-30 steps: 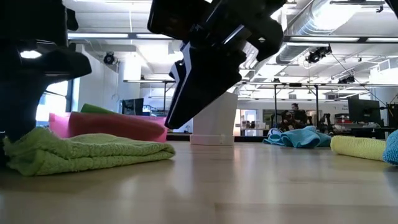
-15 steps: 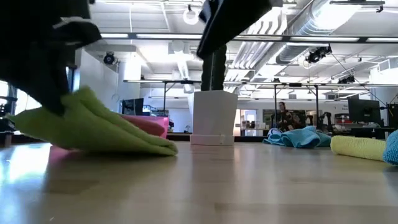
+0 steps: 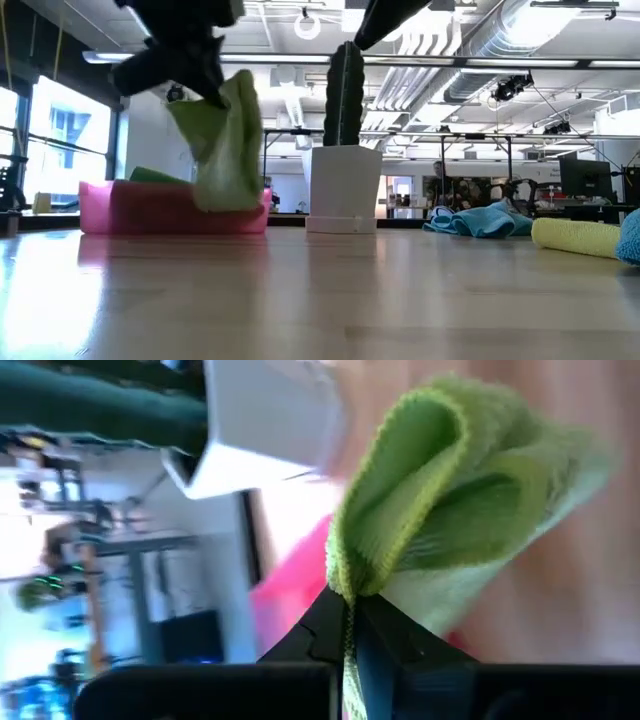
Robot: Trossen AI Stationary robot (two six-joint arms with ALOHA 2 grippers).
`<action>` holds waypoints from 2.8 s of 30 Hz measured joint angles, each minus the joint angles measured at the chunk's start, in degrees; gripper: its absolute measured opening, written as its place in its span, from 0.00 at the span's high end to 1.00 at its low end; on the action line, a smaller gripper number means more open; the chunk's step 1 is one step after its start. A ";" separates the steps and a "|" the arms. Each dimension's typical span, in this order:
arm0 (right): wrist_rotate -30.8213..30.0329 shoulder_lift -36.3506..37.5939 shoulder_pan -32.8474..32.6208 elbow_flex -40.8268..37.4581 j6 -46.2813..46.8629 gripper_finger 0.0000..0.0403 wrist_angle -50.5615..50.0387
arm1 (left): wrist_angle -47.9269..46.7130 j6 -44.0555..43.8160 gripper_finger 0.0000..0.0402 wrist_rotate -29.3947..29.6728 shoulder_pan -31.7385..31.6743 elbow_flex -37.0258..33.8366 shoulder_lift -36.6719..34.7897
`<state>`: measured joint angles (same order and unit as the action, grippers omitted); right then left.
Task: Fold microfiber towels
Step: Put the folded light green microfiber cloth into the transparent pink bin
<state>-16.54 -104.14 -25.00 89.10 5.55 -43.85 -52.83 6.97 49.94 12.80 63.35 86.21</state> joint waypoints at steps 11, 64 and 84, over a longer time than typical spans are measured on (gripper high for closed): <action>-0.04 0.00 -0.13 0.00 1.56 0.78 -0.99 | 26.51 37.76 1.00 -3.39 -17.46 0.07 -0.13; -2.77 0.00 3.96 0.04 4.03 0.78 -5.12 | -13.17 41.22 0.99 -28.92 -35.89 -4.16 -2.37; -1.82 -0.02 3.96 0.04 3.43 0.78 -5.27 | -8.44 15.11 0.69 -19.48 -35.02 -9.42 -2.37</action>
<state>-18.36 -104.16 -21.04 89.14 8.99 -49.12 -61.27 22.08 30.46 -22.22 53.93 83.83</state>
